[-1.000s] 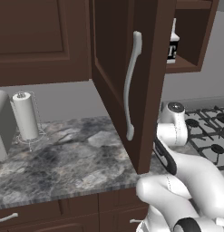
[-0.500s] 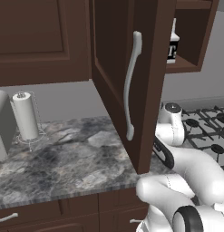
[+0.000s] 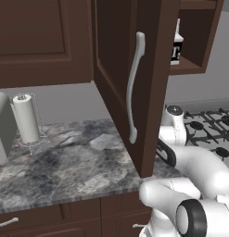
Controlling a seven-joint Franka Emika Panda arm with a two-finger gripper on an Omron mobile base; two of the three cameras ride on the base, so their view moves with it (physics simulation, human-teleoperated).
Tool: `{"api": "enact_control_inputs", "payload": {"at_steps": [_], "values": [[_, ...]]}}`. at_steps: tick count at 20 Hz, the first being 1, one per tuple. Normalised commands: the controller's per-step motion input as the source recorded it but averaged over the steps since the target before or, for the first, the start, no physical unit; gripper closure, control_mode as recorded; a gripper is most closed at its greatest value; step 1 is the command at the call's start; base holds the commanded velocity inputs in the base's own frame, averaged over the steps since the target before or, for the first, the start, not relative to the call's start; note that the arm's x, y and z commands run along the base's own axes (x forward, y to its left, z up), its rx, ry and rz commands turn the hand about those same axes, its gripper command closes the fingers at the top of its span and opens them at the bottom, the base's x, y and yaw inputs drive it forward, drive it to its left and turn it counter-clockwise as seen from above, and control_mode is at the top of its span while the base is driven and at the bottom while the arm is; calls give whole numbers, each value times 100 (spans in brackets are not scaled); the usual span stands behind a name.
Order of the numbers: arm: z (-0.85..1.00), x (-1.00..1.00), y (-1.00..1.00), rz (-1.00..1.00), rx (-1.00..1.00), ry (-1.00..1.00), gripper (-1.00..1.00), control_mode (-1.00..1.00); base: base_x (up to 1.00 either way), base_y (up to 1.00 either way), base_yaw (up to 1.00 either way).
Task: Sort all alcoholic drinks to one cabinet, and non-alcoholic drinks to the other.
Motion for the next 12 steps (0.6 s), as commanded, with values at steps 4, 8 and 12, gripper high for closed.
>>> {"api": "enact_control_inputs", "payload": {"at_steps": [4, 8, 12], "values": [[-12, 8, 0, 0, 0, 1, -100, -100, 0, 0, 0], [-9, 8, 0, 0, 0, 1, -100, -100, 0, 0, 0], [-5, 6, -1, 0, 0, 0, -100, -100, 0, 0, 0]]}}
